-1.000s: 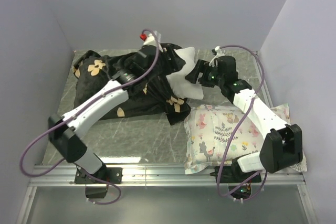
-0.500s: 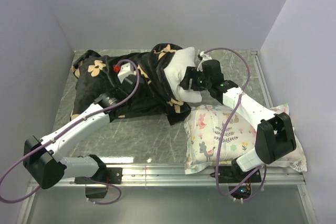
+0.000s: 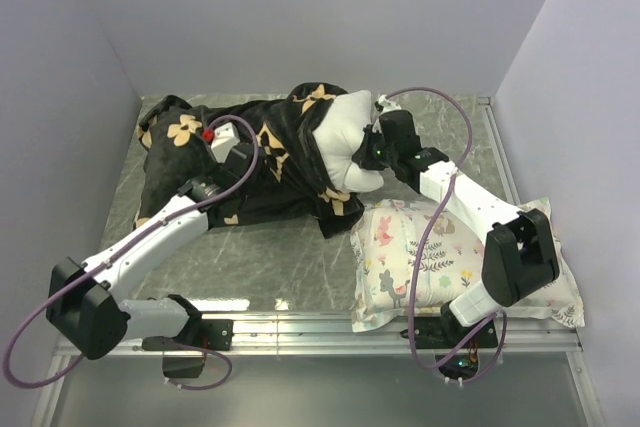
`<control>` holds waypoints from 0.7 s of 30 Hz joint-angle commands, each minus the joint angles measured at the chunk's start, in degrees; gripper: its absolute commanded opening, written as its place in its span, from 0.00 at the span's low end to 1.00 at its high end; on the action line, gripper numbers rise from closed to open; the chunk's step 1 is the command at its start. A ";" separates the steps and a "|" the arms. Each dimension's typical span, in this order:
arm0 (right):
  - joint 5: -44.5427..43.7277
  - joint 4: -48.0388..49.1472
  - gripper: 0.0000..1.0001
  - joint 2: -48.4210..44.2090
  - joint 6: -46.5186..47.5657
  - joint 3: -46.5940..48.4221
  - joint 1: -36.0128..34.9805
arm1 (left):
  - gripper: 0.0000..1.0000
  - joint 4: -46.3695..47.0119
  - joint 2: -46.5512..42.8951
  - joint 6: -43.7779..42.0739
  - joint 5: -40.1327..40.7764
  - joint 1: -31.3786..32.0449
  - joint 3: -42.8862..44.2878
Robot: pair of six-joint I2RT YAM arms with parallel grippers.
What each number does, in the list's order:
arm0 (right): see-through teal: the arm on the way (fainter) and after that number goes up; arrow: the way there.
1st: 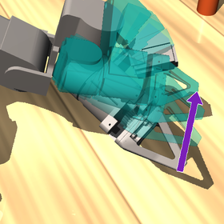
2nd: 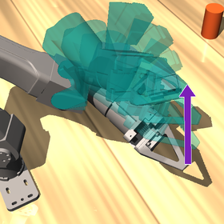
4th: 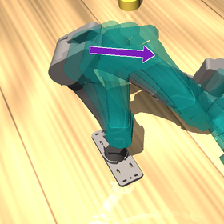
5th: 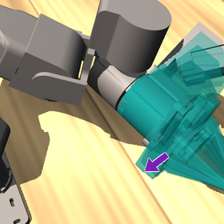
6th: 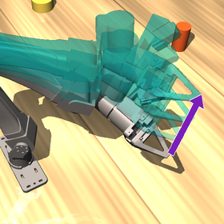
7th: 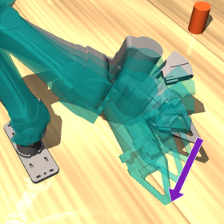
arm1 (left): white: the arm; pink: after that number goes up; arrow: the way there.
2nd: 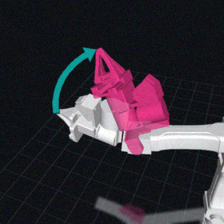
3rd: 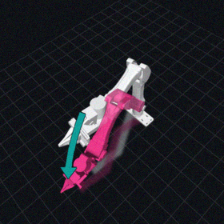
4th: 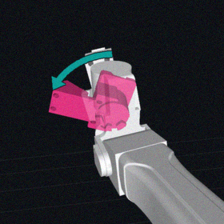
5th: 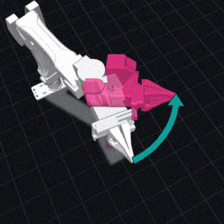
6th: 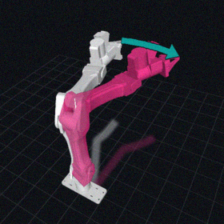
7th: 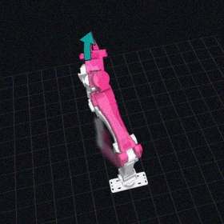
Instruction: Remove the pillowcase from the pillow
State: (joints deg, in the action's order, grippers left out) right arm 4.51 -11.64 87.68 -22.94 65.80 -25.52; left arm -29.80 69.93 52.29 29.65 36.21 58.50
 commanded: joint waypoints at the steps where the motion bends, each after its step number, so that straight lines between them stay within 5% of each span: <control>1: -4.33 -2.24 0.00 -1.19 0.52 3.37 -0.50 | 0.66 1.42 1.96 -2.28 2.34 -1.40 1.97; 4: -4.43 -4.35 0.00 -1.54 1.14 5.21 -0.32 | 0.62 -0.68 1.36 -2.02 2.43 -2.54 2.14; 11: -4.43 -4.71 0.00 -2.60 1.05 6.00 -0.32 | 0.80 -4.04 -5.77 -0.35 5.07 -2.63 -2.60; 21: -4.34 -4.36 0.00 -1.99 0.61 5.92 -0.41 | 0.76 -2.63 0.11 0.27 5.16 -4.64 -1.11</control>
State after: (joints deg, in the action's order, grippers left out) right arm 2.35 -16.62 87.46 -22.68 69.10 -25.87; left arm -33.58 67.57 52.23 33.80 33.23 56.36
